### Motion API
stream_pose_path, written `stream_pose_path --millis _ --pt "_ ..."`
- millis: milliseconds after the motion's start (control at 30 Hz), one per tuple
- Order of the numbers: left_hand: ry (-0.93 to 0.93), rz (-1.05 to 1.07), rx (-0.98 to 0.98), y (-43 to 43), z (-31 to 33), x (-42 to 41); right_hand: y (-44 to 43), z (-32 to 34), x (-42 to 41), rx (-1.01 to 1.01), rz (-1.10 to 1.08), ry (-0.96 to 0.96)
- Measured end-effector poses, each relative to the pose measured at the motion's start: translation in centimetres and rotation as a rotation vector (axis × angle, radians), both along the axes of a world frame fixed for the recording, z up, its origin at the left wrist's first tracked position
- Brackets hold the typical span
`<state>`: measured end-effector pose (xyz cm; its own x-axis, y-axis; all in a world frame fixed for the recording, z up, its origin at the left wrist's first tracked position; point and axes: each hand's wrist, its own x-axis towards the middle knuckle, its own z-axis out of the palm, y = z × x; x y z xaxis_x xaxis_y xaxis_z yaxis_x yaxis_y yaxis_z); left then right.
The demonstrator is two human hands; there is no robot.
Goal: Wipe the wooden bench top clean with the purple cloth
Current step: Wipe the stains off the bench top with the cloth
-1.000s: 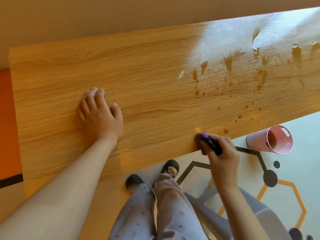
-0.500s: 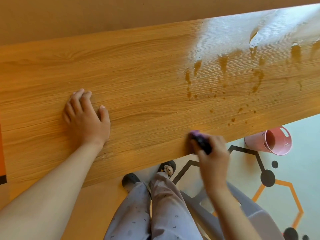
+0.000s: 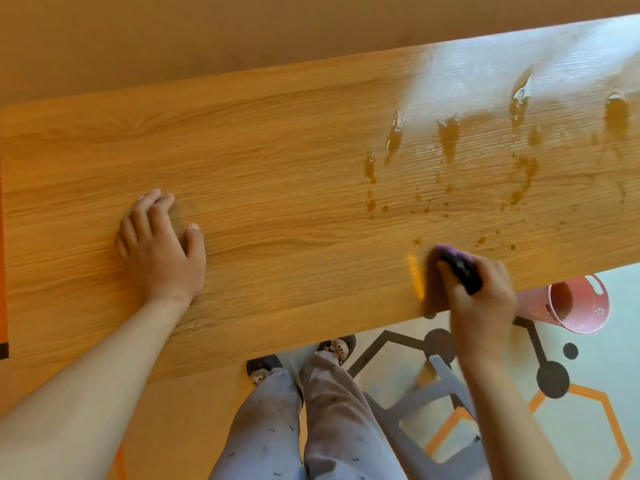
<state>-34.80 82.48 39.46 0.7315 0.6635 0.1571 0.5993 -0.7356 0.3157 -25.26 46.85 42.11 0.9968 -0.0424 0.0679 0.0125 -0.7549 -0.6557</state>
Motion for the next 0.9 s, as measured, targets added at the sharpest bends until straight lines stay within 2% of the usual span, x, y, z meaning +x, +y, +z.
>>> stream_pose_path --millis 100,200,333,467,600,667,800,900 --pt "-0.004 0.004 -0.004 0.1 -0.1 0.1 -4.4 0.4 2.0 -0.077 -0.141 0.024" --pt "-0.002 0.005 0.000 0.1 -0.1 0.0 -4.9 0.6 2.2 -0.118 -0.177 -0.005" --pt "0.006 0.007 0.010 0.1 -0.1 -0.1 0.3 0.5 -0.3 -0.010 0.038 0.013" --pt "0.009 0.004 0.009 0.0 0.1 0.1 7.4 -0.1 -1.9 -0.032 0.311 0.077" --pt "0.025 0.011 0.008 0.0 0.2 0.3 9.7 0.0 -0.5 -0.027 0.413 0.042" --pt "0.023 0.012 0.001 -0.1 0.2 0.3 8.1 0.1 0.9 -0.021 0.357 0.042" --pt "0.011 0.013 -0.008 -0.2 0.2 0.0 2.0 0.3 4.2 0.000 0.099 0.036" --pt "0.006 0.018 -0.026 0.0 0.2 0.1 -3.0 0.7 6.4 -0.065 -0.073 0.044"
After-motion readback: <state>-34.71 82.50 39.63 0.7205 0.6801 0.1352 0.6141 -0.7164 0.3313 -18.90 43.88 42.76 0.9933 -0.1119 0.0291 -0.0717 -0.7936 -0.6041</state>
